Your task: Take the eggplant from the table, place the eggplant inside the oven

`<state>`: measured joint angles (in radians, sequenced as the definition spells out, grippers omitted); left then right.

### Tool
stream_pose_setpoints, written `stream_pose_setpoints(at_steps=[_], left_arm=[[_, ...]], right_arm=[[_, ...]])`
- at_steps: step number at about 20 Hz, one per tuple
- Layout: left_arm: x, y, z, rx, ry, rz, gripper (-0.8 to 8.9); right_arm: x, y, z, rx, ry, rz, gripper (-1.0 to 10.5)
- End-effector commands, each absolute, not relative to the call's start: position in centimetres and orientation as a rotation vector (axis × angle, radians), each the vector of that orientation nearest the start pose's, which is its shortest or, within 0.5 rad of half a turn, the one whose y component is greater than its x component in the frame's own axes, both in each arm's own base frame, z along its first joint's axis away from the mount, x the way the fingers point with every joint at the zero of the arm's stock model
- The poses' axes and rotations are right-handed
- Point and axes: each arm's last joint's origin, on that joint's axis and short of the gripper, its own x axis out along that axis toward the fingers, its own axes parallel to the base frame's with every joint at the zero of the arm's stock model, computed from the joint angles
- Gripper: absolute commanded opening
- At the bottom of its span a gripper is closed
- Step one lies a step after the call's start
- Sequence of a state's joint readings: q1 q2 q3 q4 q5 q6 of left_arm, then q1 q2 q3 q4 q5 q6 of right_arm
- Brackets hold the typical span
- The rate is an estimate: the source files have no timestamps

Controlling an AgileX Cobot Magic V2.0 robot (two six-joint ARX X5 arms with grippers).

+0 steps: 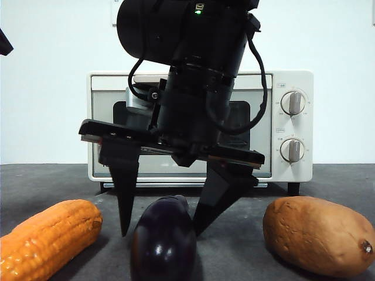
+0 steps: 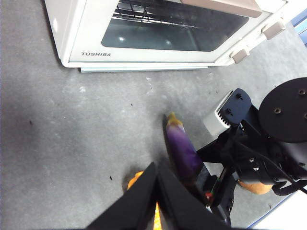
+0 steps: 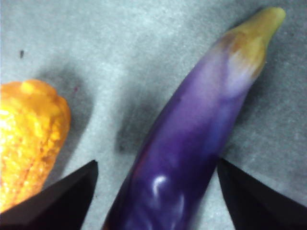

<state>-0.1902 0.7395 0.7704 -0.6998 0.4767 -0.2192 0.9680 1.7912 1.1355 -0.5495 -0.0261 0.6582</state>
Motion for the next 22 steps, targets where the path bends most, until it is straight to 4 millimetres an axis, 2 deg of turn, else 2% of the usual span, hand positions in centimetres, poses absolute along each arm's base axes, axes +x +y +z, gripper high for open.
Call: stream_pose_setpoints(at_steps=[1,3,6,8,10,13,15,18,22], left_arm=[[13.7,-4.0,29.8,-0.282,0.716,-0.583,0.06],[13.7,-4.0,29.7,-0.283,0.722,-0.582,0.06],[13.7,-4.0,29.7,-0.283,0.724,-0.582,0.06],[13.7,-4.1,29.7,-0.282,0.722,-0.584,0.06],[13.8,-4.4,29.8,-0.277,0.712,-0.604,0.06],[14.9,-5.3,30.3,-0.279,0.733,-0.637,0.06],[16.2,-6.4,31.3,-0.253,0.744,-0.656,0.06],[18.6,-8.4,33.0,-0.187,0.748,-0.671,0.06],[22.1,-11.9,34.8,-0.11,0.75,-0.71,0.06]], right_arm=[[19.2,28.9,16.8,-0.017,1.316,0.444,2.5],[19.1,28.7,16.9,-0.027,1.329,0.434,1.5],[18.8,28.4,17.9,-0.037,1.326,0.443,1.3],[18.5,28.0,20.3,-0.079,1.302,0.49,1.3],[17.8,26.9,24.1,-0.172,1.267,0.569,1.3],[15.7,23.7,30.1,-0.346,1.234,0.682,1.3],[13.8,21.0,33.0,-0.413,1.195,0.741,1.3],[11.7,17.7,35.7,-0.434,1.103,0.804,1.3],[9.7,14.4,38.2,-0.391,0.952,0.786,1.3]])
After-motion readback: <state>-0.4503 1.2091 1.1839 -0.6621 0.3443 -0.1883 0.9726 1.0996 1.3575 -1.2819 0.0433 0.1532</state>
